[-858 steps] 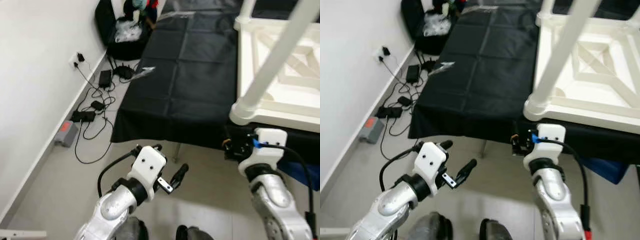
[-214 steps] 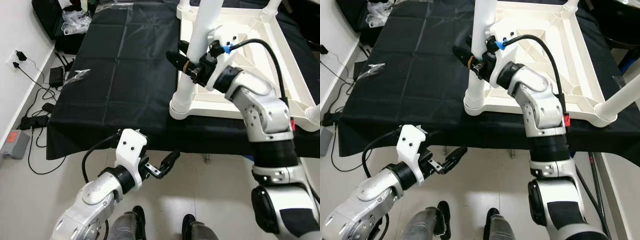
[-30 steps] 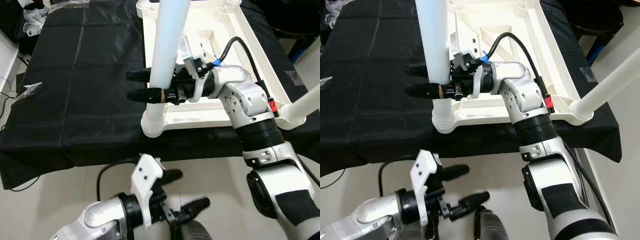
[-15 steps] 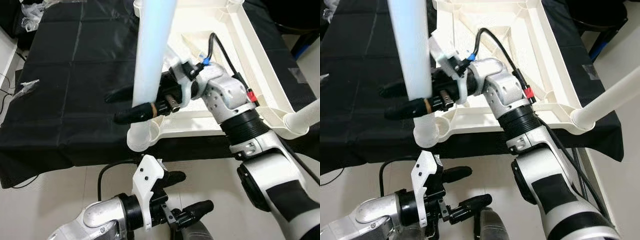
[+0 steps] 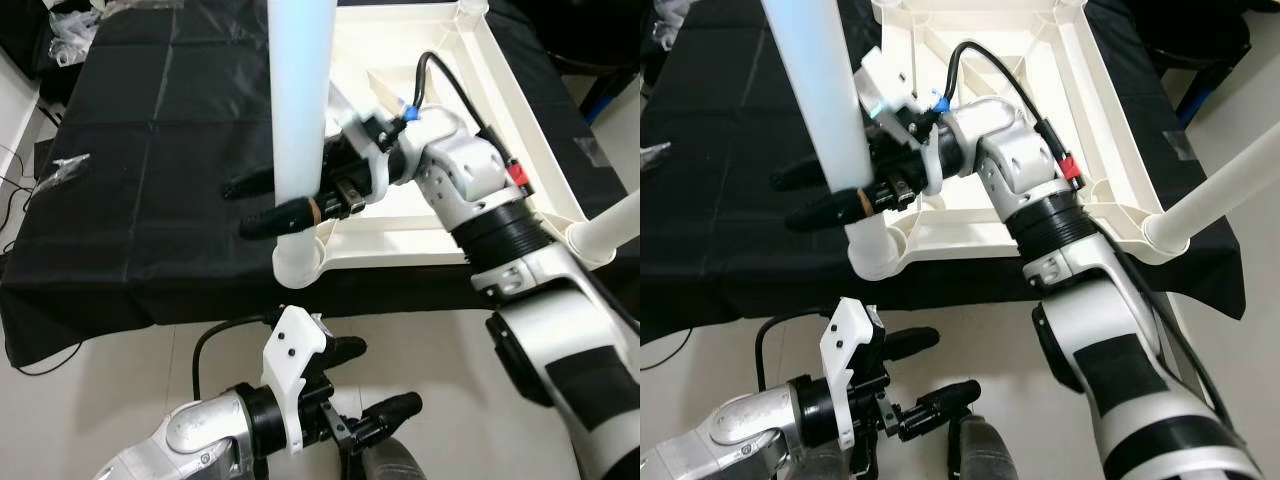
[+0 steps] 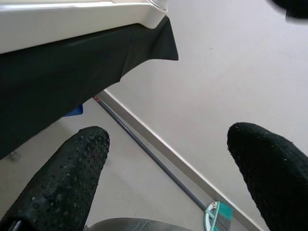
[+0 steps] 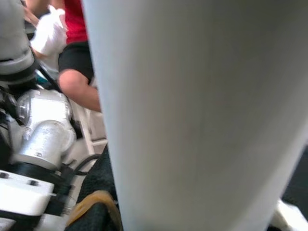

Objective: Building children table

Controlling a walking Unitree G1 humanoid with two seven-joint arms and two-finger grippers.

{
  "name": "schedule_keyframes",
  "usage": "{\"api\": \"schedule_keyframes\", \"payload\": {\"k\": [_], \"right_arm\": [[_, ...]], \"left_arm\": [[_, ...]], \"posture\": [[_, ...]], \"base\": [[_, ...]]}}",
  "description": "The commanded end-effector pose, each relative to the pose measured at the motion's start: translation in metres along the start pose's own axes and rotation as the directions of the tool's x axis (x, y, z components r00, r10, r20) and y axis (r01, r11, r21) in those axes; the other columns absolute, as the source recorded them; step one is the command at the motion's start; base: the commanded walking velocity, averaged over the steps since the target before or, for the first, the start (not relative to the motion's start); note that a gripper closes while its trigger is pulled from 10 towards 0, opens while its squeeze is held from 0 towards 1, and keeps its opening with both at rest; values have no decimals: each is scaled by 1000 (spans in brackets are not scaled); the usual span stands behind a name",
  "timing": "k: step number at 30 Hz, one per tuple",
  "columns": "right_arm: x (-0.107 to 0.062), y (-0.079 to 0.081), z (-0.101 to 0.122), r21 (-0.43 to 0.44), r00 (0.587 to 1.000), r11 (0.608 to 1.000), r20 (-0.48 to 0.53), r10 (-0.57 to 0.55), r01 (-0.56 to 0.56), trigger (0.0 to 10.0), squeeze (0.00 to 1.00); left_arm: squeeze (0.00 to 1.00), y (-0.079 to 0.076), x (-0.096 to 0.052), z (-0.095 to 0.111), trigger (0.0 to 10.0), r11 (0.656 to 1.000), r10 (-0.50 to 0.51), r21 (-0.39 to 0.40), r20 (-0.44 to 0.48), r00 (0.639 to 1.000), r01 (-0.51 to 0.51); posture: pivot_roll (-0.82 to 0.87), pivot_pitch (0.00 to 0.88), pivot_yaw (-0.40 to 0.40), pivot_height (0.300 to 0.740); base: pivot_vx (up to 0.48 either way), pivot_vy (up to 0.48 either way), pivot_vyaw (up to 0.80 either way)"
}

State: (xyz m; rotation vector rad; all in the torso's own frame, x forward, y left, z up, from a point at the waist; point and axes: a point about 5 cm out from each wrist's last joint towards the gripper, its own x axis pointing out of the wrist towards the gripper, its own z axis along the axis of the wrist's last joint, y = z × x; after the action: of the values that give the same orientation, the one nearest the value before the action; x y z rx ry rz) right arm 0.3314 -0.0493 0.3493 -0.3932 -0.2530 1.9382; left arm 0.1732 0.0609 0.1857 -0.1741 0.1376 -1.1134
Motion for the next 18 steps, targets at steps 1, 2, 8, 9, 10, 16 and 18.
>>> {"api": "schedule_keyframes", "payload": {"k": [1, 2, 8, 9, 10, 16, 18], "right_arm": [[-1, -4, 8, -48, 1000, 999, -13, 9, -10, 10000, 0], [-1, -4, 8, -48, 1000, 999, -13, 9, -10, 10000, 0], [-7, -7, 1, -43, 999, 999, -25, -29, 28, 10000, 0], [-7, -7, 0, -38, 999, 999, -23, -28, 27, 10000, 0], [-7, -7, 0, -38, 999, 999, -23, -28, 27, 10000, 0], [-3, -3, -8, -6, 1000, 1000, -16, -1, 1, 10000, 0], [-1, -2, -8, -11, 1000, 1000, -9, 10, -10, 10000, 0]], "left_arm": [[0, -6, 0, -3, 10000, 1000, -24, -8, -15, 1000, 24], [0, -6, 0, -3, 10000, 1000, -24, -8, -15, 1000, 24], [0, -6, 0, -3, 10000, 1000, -18, -4, -21, 1000, 18], [0, -6, 0, -3, 10000, 1000, -17, -4, -20, 1000, 17], [0, -6, 0, -3, 10000, 1000, -17, -4, -20, 1000, 17], [0, -6, -1, -4, 10000, 1000, -11, -4, -22, 1000, 10], [0, -5, -1, -4, 10000, 1000, -8, -2, -23, 1000, 8]], "posture": [[180, 312, -59, 740], [180, 312, -59, 740], [186, 328, -63, 740], [187, 331, -63, 740], [187, 331, -63, 740], [186, 341, -60, 740], [183, 344, -53, 740]], "base": [[0, 0, 0], [0, 0, 0], [0, 0, 0], [0, 0, 0], [0, 0, 0], [0, 0, 0], [0, 0, 0]]}}
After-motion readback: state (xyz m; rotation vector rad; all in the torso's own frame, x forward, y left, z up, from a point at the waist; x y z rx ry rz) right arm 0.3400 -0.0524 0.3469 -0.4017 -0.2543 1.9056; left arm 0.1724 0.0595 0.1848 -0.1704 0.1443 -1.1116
